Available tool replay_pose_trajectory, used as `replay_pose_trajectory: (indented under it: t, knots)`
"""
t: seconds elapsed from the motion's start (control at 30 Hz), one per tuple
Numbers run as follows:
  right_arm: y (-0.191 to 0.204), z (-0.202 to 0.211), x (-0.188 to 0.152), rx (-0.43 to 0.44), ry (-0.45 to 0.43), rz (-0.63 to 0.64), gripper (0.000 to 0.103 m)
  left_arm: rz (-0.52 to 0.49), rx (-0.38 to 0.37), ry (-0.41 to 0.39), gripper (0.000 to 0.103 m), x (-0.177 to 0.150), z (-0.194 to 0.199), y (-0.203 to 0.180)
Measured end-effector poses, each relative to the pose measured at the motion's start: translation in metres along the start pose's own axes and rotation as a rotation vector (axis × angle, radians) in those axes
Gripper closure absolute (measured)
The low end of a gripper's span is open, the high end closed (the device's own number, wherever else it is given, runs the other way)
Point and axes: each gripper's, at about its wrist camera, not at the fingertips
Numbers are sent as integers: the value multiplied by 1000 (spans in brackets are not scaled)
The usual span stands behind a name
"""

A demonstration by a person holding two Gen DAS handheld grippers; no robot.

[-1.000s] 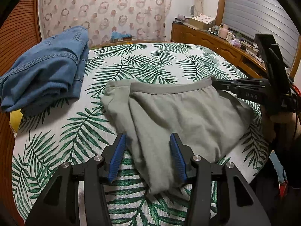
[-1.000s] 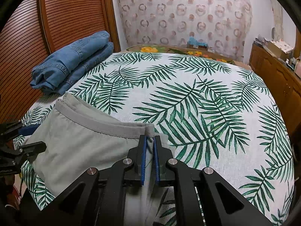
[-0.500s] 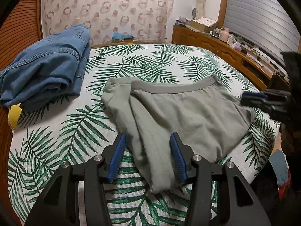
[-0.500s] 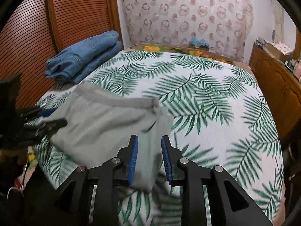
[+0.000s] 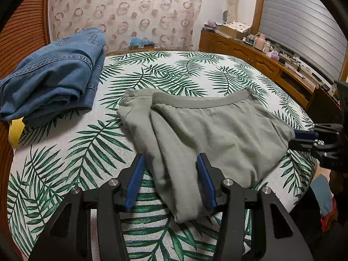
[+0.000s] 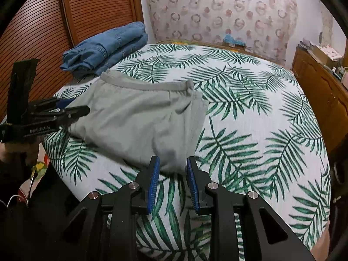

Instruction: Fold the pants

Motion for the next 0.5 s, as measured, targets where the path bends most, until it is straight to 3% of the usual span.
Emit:
replay_pose_trajectory:
  t: [0.2, 0.27, 0.33, 0.5]
  knots:
    - [-4, -5, -5, 22, 4, 0, 77, -1, -2, 1, 52, 0, 0, 0]
    - [-5, -5, -5, 26, 5, 3, 90, 0, -1, 1, 52, 0, 0, 0]
    - [-11, -5, -3, 33, -5, -2, 96, 0, -2, 0, 52, 0, 0, 0]
    - [-20, 4, 0, 6, -32, -9, 99, -1, -3, 0, 52, 0, 0, 1]
Point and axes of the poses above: each gripper's, at about its wrist camera, not at the fingertips, and z roughly against the way its jaws point, y to its left, x to its top, and after that the axes turned 14 degrees about -z, right-handed
